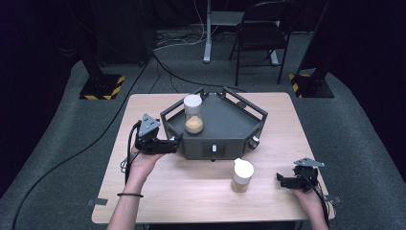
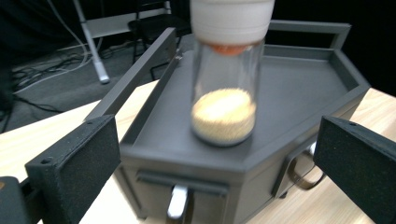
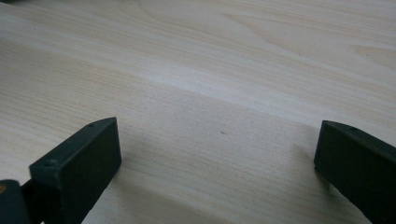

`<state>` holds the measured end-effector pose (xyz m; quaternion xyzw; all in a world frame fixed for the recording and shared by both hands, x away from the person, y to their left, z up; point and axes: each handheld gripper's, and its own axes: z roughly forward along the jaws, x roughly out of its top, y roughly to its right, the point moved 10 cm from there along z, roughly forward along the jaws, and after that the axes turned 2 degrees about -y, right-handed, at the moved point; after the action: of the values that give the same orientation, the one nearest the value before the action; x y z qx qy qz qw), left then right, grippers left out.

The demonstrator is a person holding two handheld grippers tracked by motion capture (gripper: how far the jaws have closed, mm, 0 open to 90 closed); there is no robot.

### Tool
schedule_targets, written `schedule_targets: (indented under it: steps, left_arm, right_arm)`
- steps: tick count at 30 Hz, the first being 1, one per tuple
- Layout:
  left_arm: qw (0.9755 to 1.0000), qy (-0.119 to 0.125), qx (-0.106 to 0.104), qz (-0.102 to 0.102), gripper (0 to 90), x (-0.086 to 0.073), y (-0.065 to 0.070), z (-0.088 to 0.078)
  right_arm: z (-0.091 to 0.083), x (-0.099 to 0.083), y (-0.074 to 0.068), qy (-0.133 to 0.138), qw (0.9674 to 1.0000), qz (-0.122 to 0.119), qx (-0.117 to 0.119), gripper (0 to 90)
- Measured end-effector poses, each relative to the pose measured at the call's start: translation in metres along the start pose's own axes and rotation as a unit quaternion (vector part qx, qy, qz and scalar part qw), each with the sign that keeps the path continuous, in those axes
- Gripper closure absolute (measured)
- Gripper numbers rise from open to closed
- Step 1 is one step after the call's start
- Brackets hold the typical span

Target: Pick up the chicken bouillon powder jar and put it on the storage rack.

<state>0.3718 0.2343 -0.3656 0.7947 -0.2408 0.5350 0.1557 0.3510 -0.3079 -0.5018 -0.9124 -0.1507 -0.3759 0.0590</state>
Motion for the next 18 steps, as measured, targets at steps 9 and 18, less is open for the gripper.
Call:
schedule_targets:
  steps: [9, 18]
  left_arm:
    - [0.9999, 0.006, 0.006, -0.008, 0.1, -0.039, 0.0, -0.019]
    - [0.9996, 0.007, 0.01, -0.026, 0.2, -0.079, -0.008, -0.033]
  right_arm:
    - [0.0, 0.0, 0.0, 0.0, 1.0, 0.0, 0.0, 0.0]
    - [0.0, 0.0, 0.0, 0.0, 1.0, 0.0, 0.0, 0.0]
